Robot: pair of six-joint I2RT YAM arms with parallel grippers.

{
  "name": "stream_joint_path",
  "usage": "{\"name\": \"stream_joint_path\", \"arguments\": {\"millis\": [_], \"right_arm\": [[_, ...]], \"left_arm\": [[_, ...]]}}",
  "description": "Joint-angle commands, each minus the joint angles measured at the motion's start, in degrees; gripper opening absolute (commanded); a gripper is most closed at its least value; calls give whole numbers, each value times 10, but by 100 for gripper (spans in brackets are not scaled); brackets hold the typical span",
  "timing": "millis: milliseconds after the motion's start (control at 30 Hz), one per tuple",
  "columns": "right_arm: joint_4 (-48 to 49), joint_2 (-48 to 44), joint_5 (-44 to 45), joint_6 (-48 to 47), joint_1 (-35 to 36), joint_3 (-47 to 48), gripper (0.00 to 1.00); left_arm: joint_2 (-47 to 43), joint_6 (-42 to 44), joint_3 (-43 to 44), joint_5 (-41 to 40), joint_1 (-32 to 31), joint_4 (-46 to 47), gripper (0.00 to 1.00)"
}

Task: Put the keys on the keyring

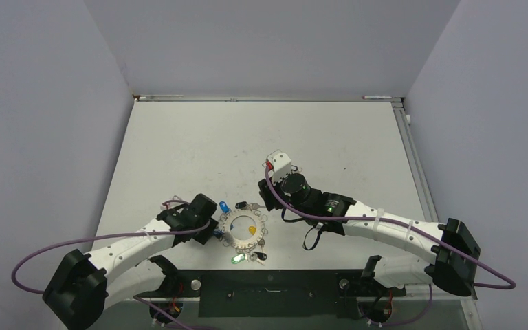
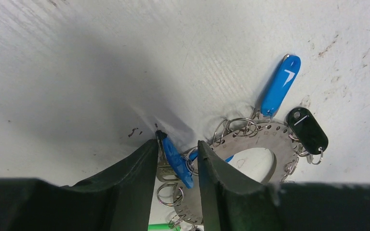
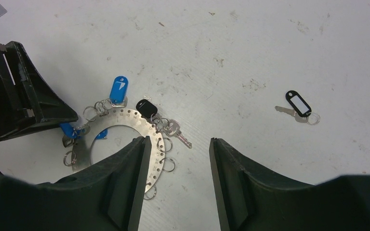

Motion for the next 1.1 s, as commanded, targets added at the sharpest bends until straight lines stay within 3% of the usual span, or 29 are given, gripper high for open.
{"name": "stream_joint_path", "arguments": {"millis": [0, 133, 200, 533, 733, 1067], "right_arm": [[18, 0, -2, 1, -3, -3, 49], [16, -1, 0, 0, -4, -4, 49], [16, -2, 0, -1, -4, -5, 49], [23, -13, 10, -6, -4, -8, 48], [35, -34, 24, -5, -4, -11, 47], [39, -95, 84, -6, -4, -28, 46]], "left_arm": [[31, 13, 17, -12, 4, -7, 29], [20, 34, 19, -25, 4, 2, 4], [3, 50, 15, -29, 4, 14, 0], [-195, 179, -19, -83, 6, 117, 0], [-195, 247, 47, -127, 6, 81, 0], [-174, 437, 141, -80, 5, 221, 0]]}}
